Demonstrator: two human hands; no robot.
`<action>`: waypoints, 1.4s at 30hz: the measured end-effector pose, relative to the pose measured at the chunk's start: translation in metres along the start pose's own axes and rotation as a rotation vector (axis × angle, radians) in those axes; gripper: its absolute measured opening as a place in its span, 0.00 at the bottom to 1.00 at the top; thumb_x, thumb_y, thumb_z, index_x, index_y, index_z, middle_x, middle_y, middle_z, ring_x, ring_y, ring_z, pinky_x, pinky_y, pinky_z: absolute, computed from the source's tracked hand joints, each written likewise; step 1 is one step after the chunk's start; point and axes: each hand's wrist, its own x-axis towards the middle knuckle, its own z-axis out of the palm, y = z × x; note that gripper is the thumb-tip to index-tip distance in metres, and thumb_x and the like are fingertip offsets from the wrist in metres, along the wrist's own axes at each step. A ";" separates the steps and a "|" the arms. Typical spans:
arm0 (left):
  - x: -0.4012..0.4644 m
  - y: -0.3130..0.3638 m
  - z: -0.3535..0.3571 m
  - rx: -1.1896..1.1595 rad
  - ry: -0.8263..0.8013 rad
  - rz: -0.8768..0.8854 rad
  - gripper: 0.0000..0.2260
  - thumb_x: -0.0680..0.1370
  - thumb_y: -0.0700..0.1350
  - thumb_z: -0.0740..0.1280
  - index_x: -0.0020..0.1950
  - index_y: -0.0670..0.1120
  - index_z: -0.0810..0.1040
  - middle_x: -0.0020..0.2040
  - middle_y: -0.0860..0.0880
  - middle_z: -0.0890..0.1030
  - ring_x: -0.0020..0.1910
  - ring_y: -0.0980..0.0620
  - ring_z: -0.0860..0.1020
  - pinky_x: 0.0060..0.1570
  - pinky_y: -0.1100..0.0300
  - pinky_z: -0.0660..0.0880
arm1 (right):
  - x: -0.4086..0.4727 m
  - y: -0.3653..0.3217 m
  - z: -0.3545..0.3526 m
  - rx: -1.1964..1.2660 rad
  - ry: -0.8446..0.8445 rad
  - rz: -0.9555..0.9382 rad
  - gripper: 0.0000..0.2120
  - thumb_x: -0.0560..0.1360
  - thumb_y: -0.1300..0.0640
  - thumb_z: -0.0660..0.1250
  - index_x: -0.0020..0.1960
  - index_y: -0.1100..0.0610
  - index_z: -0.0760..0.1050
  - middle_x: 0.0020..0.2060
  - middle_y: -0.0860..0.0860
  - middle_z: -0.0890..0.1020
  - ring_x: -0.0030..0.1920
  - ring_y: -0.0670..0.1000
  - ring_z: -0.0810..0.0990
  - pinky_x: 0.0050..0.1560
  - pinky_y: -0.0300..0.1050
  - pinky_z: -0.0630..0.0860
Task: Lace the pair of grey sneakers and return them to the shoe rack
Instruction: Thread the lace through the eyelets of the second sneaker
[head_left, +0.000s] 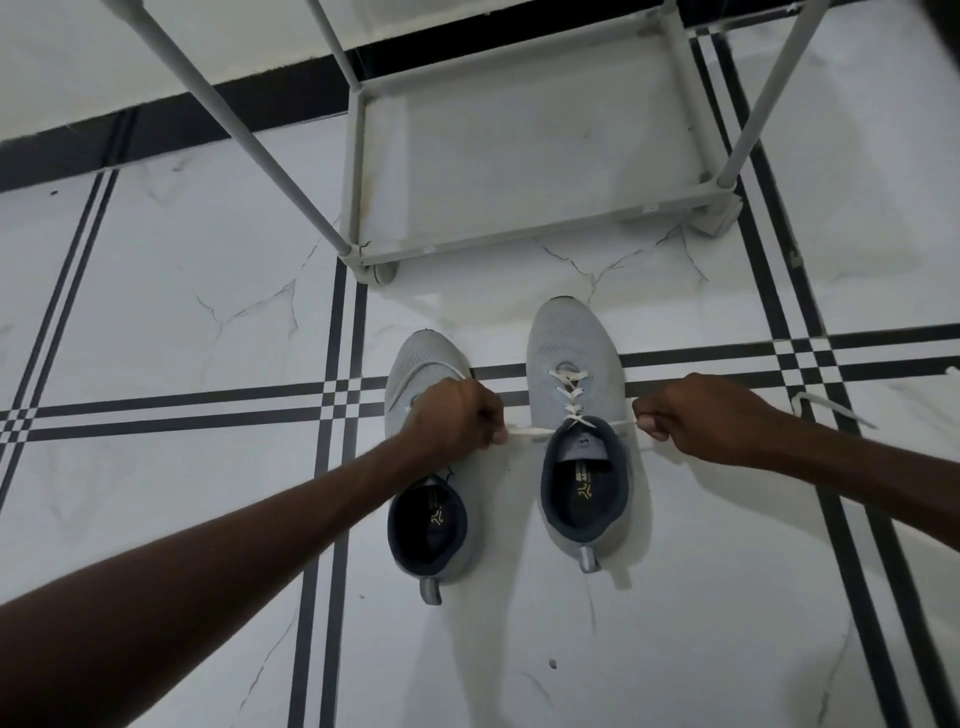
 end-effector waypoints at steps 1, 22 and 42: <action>0.000 -0.004 -0.003 0.040 0.061 0.028 0.02 0.72 0.45 0.74 0.43 0.48 0.86 0.40 0.48 0.86 0.39 0.52 0.81 0.43 0.59 0.76 | -0.001 0.000 -0.001 0.003 0.006 0.010 0.13 0.78 0.55 0.62 0.35 0.51 0.73 0.30 0.44 0.78 0.31 0.43 0.73 0.32 0.40 0.67; 0.020 0.089 -0.011 -1.063 -0.152 -0.198 0.10 0.77 0.34 0.69 0.58 0.31 0.78 0.40 0.40 0.84 0.30 0.54 0.81 0.28 0.67 0.76 | 0.030 -0.037 -0.096 -0.049 0.388 -0.216 0.05 0.69 0.57 0.75 0.41 0.47 0.84 0.43 0.48 0.82 0.50 0.55 0.76 0.52 0.56 0.71; 0.007 0.066 -0.050 -0.739 -0.252 0.114 0.09 0.78 0.40 0.71 0.53 0.35 0.83 0.44 0.36 0.83 0.37 0.51 0.81 0.43 0.59 0.82 | 0.030 -0.067 -0.056 0.811 0.125 0.157 0.11 0.73 0.62 0.63 0.39 0.53 0.83 0.40 0.52 0.85 0.46 0.52 0.81 0.49 0.48 0.75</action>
